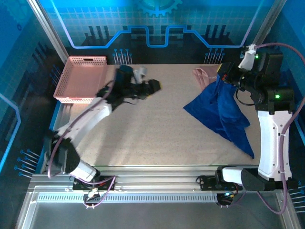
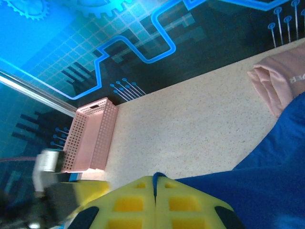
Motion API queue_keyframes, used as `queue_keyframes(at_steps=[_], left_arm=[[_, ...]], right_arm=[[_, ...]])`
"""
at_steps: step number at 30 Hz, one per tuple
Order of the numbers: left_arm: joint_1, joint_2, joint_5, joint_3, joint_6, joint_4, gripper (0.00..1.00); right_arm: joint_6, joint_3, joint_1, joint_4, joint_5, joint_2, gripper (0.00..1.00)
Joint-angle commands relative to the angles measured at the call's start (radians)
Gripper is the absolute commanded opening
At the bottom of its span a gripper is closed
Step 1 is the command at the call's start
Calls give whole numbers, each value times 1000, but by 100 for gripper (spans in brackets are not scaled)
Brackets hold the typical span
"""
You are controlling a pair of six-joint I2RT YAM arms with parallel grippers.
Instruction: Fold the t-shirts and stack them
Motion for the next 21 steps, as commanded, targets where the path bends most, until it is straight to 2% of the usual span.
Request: queue_keyframes(at_steps=[1,5,12,16,21], left_arm=[[-108,168,-91,92,-20,69,60],[-186,427,-178,337,-17,-73,63],[-259,796,-273,751,0,-263,63],[-279,912,-296,855,-15,-261,61],[-305,1043,-273,962,-82,-206,55]], right_arm=[[-37,31,2,-42,147,-17,0],[-74,33,-28,-61,195,-44,0],[-71,-42,-88,-49,126,-97,0],[-68,-92,-89,-46,98,-114,0],[-76,-164,-92,-20,82,-160,0]])
